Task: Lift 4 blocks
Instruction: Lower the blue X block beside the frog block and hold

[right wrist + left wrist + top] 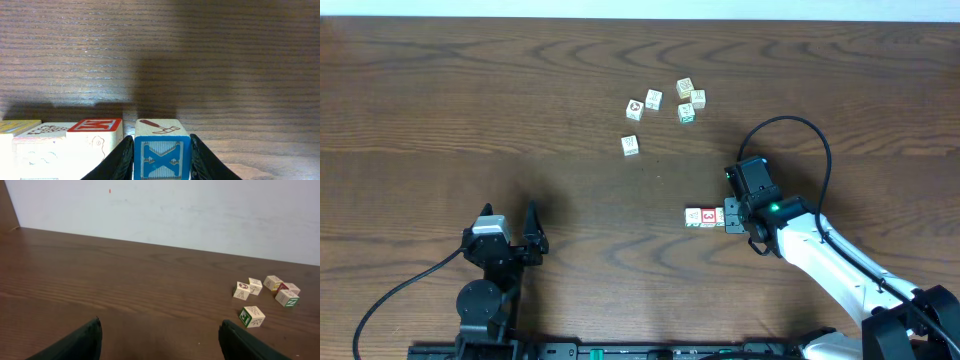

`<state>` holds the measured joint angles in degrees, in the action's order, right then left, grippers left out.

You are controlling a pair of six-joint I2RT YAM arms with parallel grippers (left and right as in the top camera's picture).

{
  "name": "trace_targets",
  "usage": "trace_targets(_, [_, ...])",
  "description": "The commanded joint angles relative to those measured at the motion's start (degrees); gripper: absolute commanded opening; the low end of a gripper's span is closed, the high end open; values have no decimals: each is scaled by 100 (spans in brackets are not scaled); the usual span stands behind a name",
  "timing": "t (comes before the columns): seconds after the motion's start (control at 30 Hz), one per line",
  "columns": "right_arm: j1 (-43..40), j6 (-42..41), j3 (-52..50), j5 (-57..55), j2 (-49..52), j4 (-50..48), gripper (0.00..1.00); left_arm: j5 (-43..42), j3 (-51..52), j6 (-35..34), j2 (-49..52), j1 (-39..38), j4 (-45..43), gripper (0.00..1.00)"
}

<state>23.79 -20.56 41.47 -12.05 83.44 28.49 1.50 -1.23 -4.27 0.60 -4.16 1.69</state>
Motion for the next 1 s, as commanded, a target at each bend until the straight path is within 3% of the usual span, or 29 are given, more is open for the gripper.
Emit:
trace_targets(0.0, [-24,-173,-127,-98,26,-26,31,131,101,-7,-31,33,234,75])
trace_targets(0.97, [-24,-168,-122,31,24,-577,42,131,101,-4,-31,33,234,75])
